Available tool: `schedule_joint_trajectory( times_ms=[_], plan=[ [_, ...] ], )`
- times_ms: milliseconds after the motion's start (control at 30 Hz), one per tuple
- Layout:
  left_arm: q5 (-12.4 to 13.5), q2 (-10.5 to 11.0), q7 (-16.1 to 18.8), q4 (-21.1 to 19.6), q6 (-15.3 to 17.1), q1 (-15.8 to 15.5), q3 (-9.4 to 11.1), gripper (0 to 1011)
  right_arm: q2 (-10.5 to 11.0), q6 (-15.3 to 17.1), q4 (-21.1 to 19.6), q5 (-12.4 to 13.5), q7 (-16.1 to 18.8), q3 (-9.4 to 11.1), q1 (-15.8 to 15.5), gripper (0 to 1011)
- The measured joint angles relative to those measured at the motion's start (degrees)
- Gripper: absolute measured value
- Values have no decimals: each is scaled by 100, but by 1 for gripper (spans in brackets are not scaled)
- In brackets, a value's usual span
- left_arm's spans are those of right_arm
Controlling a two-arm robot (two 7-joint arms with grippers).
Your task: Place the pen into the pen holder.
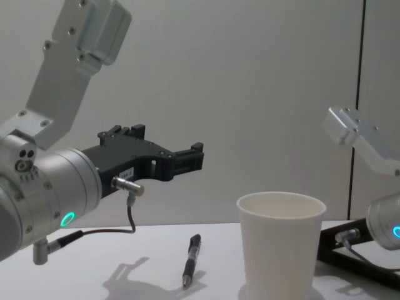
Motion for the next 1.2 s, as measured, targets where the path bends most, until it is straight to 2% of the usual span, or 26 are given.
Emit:
schedule_joint_trajectory(
  times_ms=[433, 1200],
  plan=[
    [0, 0, 0, 0, 0, 0, 0, 1001, 0, 0, 0, 2, 0, -1, 0, 157],
    [0, 0, 0, 0, 0, 0, 0, 1001, -17, -53, 57, -1, 11, -4, 36, 157]
  ],
)
